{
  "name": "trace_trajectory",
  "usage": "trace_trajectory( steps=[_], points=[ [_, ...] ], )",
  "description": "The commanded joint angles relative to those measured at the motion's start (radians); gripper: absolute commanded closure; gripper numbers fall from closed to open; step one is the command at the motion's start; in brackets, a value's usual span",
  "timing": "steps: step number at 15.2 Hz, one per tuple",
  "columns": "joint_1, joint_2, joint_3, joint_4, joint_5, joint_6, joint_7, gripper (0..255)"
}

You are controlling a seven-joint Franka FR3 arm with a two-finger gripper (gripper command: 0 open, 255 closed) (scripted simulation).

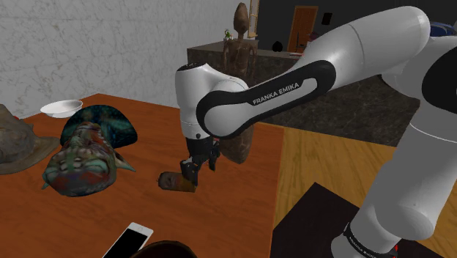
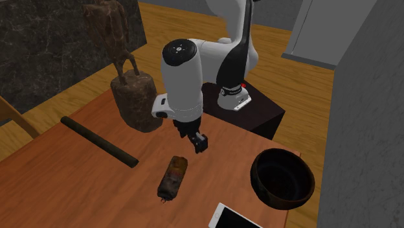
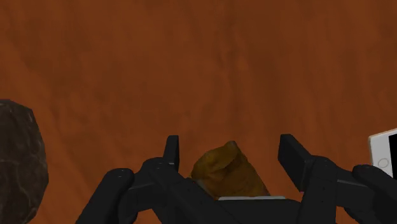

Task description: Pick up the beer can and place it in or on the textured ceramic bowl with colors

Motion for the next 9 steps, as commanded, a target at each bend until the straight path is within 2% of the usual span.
trace_trajectory(
  steps=[1, 8, 9],
  points=[
    [0.012, 0.074, 0.005, 0.061, -0.077, 0.011, -0.022, 0],
    [0.106, 0.349, -0.007, 0.33, -0.347, 0.015, -0.132, 0],
    [0.113, 0.363, -0.009, 0.346, -0.36, 0.014, -0.139, 0]
  ],
)
